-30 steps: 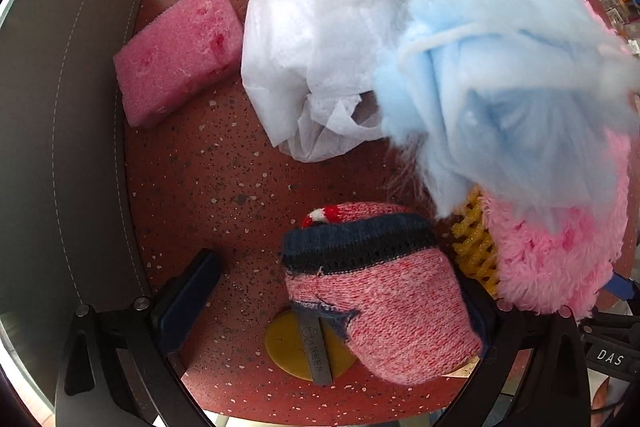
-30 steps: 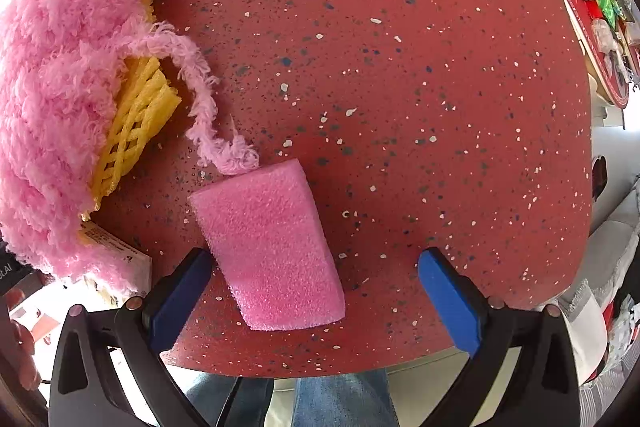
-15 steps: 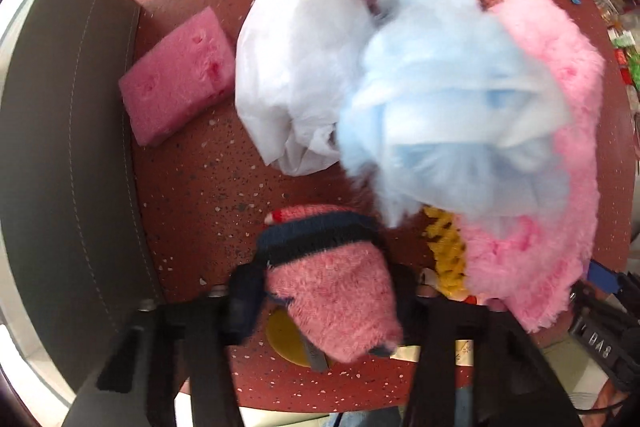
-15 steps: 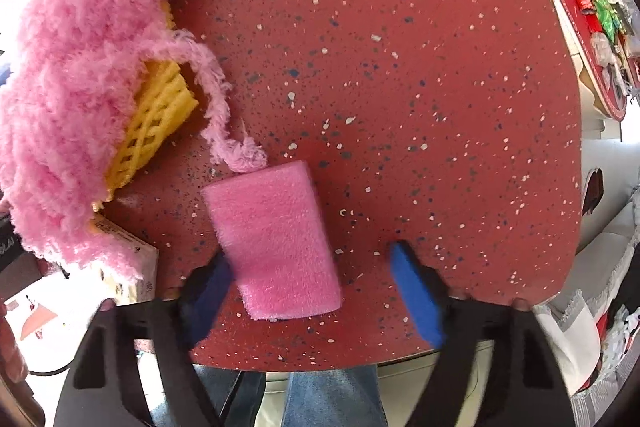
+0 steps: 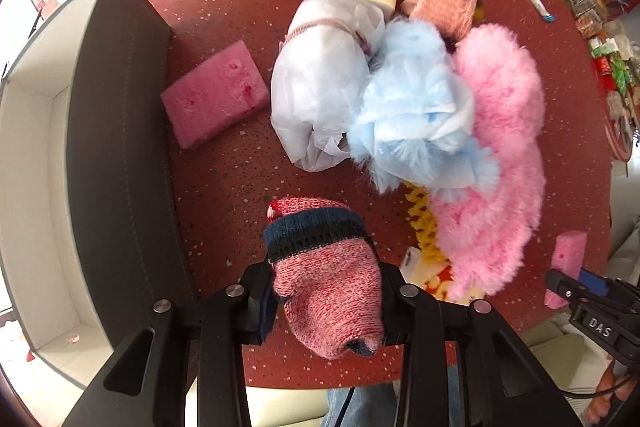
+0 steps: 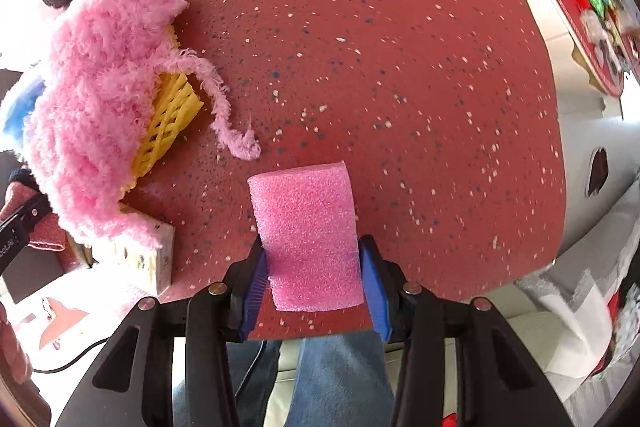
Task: Organize soft objects
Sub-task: 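Carry the sock and sponge over the grey box with both tools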
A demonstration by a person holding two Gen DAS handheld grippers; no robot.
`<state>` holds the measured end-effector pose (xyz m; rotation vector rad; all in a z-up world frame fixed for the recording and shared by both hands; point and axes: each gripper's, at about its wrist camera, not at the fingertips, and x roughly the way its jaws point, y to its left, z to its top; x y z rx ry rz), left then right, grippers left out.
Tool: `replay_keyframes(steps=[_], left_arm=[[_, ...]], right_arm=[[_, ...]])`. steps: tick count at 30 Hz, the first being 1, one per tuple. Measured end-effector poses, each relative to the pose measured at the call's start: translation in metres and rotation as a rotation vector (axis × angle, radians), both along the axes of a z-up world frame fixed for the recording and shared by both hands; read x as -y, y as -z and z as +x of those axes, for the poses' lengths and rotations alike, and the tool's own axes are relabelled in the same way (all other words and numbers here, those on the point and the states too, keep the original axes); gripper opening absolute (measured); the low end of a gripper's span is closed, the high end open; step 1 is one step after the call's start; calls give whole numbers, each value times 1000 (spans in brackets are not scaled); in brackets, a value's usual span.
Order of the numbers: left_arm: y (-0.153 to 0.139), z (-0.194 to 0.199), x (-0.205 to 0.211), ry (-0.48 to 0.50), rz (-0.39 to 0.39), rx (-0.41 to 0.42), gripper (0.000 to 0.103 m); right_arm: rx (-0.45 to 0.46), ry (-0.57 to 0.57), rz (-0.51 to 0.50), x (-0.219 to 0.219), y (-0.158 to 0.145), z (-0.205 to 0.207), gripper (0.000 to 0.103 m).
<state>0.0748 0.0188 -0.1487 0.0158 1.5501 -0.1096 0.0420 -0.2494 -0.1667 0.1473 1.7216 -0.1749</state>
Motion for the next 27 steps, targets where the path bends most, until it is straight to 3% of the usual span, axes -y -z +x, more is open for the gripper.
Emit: replay_keyframes(steps=[5, 13, 18, 27], left_arm=[[-26, -7, 3, 18, -12, 12, 38], [-53, -8, -11, 24, -127, 48, 38], [-73, -15, -30, 18, -108, 70, 38], [-67, -16, -21, 30, -86, 134, 38]], right_arm=[[-4, 16, -1, 4, -11, -12, 48], [40, 40, 21, -5, -42, -35, 48], [80, 42, 26, -16, -55, -34, 48], [121, -50, 9, -58, -73, -16, 48]])
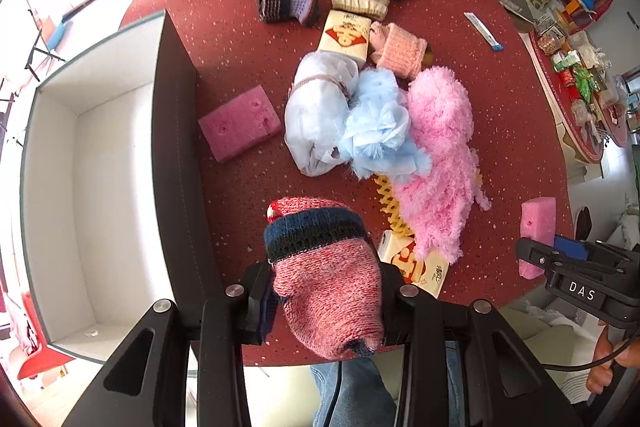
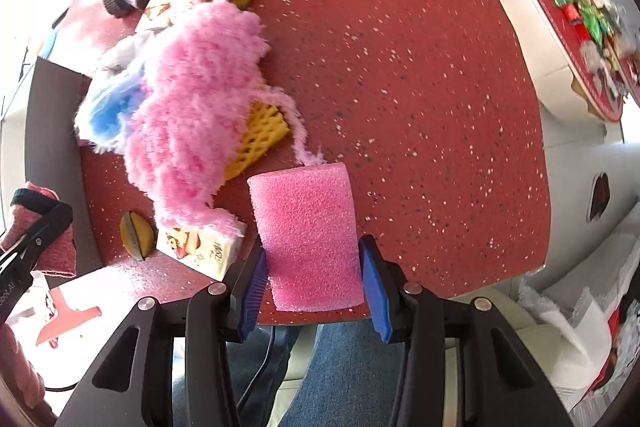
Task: Organize soft objects
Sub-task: 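Carry the sock and sponge over the grey box with both tools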
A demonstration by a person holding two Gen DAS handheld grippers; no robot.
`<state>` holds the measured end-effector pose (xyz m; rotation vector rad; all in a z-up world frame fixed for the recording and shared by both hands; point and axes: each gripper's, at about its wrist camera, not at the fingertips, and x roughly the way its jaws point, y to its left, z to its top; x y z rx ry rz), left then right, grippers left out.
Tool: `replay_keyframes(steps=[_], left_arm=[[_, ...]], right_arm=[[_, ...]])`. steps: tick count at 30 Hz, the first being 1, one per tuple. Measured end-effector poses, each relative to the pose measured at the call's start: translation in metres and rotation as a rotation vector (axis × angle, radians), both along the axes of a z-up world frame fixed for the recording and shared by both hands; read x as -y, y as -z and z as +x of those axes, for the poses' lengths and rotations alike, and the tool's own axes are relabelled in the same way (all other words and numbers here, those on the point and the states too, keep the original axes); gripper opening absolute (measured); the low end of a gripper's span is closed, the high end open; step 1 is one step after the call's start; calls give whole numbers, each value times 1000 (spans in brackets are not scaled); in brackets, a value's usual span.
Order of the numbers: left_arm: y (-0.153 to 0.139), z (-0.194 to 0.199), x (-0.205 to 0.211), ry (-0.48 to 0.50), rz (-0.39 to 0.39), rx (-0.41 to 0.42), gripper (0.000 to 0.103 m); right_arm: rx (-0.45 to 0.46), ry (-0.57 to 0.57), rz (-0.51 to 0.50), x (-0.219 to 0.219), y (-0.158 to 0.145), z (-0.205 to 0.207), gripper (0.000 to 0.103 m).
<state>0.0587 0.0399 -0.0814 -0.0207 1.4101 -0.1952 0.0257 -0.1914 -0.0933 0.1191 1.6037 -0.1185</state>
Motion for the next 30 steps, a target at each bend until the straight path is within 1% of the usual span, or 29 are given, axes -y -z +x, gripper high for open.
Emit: replay_keyframes(steps=[5, 8, 12, 14, 15, 21, 26, 30], left_arm=[[-11, 2, -8, -22, 2, 47, 38], [-15, 3, -13, -42, -3, 61, 38], [-20, 4, -22, -81, -8, 83, 38], [-24, 4, -28, -106, -11, 99, 38], [-26, 4, -31, -120, -12, 108, 38], [-36, 4, -54, -205, 6, 157, 38], [-37, 1, -75, -293, 18, 170, 38], [-35, -4, -95, -367, 36, 170, 38]], right_arm=[[13, -17, -11, -14, -10, 1, 48], [25, -34, -19, -10, -17, 4, 48], [32, -63, -36, -14, -28, 12, 48], [39, -82, -47, -18, -35, 13, 48], [41, -87, -51, -18, -31, 13, 48], [64, -138, -80, -33, -40, 24, 48], [86, -191, -98, -47, -47, 34, 48], [114, -271, -105, -67, -55, 42, 48]])
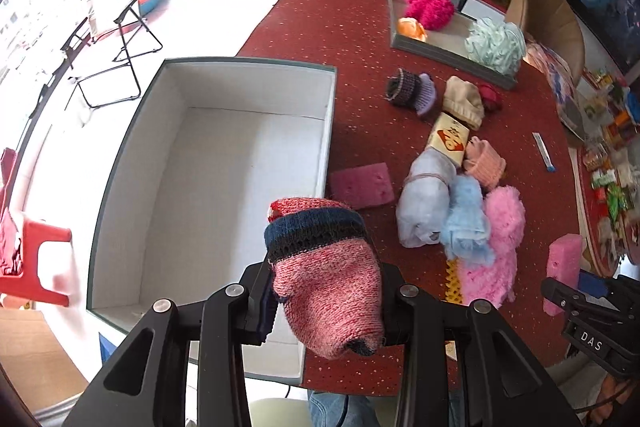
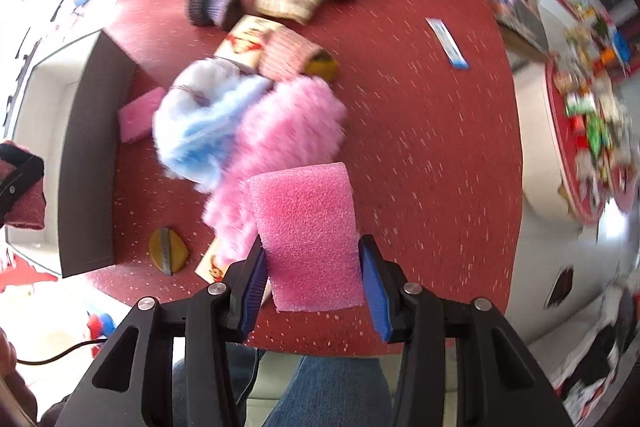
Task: Organize soft objects
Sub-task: 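Carry the sock and sponge over the grey box with both tools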
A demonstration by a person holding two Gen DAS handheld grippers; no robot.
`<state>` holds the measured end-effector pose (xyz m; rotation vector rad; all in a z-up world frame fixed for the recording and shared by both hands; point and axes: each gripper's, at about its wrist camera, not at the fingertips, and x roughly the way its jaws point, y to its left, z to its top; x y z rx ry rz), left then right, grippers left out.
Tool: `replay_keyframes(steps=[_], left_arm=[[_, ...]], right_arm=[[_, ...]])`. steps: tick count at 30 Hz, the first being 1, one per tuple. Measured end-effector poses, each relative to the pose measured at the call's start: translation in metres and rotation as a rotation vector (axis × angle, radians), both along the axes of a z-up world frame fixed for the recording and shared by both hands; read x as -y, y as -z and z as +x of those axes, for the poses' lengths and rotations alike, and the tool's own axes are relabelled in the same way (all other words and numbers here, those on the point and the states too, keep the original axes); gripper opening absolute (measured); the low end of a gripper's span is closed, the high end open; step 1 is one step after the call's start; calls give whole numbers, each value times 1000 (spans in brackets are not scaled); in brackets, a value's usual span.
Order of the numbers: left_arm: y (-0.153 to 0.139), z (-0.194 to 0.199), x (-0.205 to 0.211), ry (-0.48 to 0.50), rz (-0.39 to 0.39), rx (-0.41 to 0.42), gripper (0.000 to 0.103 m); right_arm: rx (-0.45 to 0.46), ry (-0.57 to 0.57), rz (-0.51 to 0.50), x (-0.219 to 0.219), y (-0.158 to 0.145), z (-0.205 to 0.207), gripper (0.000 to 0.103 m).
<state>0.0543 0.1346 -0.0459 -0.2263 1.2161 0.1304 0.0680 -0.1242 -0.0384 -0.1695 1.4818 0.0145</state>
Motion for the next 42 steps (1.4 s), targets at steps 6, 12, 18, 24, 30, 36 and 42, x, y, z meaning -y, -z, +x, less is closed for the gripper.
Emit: replay_keyframes(steps=[6, 12, 18, 24, 30, 36, 42], left_arm=[[7, -14, -34, -119, 25, -14, 38], [15, -29, -72, -233, 36, -44, 38], [19, -29, -98, -304, 51, -56, 38], [27, -27, -104, -332, 48, -72, 38], [34, -25, -106, -339, 38, -93, 38], [38, -23, -109, -343, 33, -105, 38], [40, -22, -110, -344, 32, -117, 38]], right_arm=[[37, -167, -13, -46, -7, 10, 48], [28, -289, 20, -98, -8, 23, 48], [35, -403, 89, -162, -9, 34, 48], [81, -519, 109, -217, -17, 40, 48], [58, -539, 130, -239, -9, 42, 48], [44, -541, 136, -243, -4, 49, 48], [30, -540, 145, -249, -1, 53, 48]])
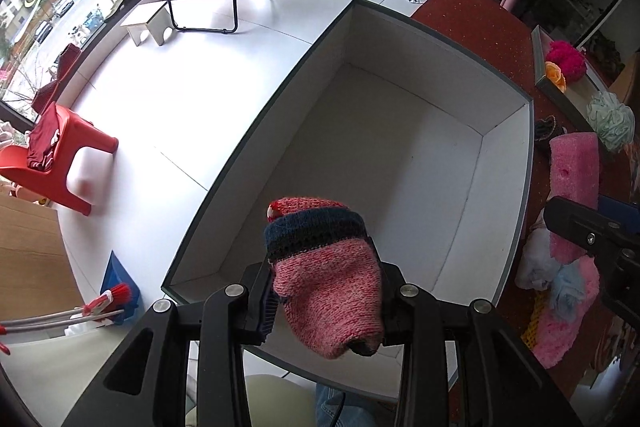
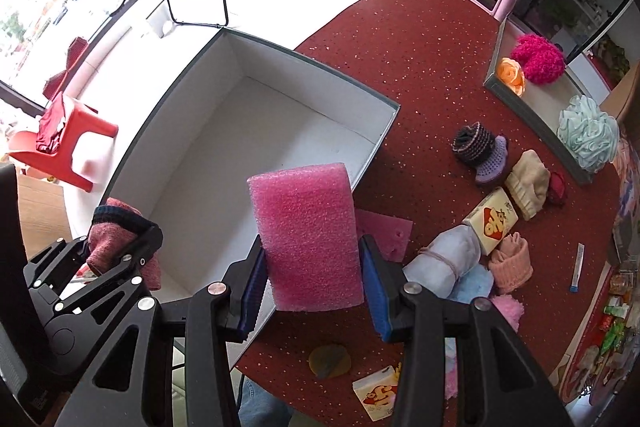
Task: Organize soft objects
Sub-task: 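Carry the sock and sponge over the grey box with both tools, then open both tools to drop the sock and sponge into the box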
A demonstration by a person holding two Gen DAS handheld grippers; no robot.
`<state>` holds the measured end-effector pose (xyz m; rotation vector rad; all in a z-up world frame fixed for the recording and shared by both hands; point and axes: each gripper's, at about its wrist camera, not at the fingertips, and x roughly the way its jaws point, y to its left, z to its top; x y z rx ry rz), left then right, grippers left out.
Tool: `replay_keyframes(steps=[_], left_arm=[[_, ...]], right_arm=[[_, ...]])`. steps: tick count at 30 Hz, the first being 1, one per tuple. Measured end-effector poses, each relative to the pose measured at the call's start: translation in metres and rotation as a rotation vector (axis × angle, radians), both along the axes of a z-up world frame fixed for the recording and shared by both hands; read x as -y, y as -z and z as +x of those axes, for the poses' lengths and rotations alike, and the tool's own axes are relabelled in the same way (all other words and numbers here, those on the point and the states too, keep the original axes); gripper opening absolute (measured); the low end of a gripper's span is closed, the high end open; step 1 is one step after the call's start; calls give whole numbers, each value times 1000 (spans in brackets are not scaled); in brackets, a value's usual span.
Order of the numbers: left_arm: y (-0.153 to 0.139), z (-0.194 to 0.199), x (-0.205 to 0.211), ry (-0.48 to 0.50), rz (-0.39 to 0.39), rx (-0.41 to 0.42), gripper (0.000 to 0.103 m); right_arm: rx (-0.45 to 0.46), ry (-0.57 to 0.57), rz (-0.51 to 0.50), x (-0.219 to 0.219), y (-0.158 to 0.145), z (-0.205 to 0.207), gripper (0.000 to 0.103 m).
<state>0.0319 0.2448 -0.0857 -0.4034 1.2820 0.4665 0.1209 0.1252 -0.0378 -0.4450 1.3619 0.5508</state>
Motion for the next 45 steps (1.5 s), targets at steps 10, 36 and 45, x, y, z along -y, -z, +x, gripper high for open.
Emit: replay_keyframes(steps=[10, 36, 45], left_arm=[[4, 2, 1, 3, -1, -11, 38], [14, 5, -7, 3, -20, -30, 38], [21, 9, -11, 6, -27, -51, 38]], right_arm=[[-8, -5, 4, -5, 3, 1, 48], [-10, -16, -3, -26, 9, 10, 48], [-28, -25, -12, -36, 18, 14, 48]])
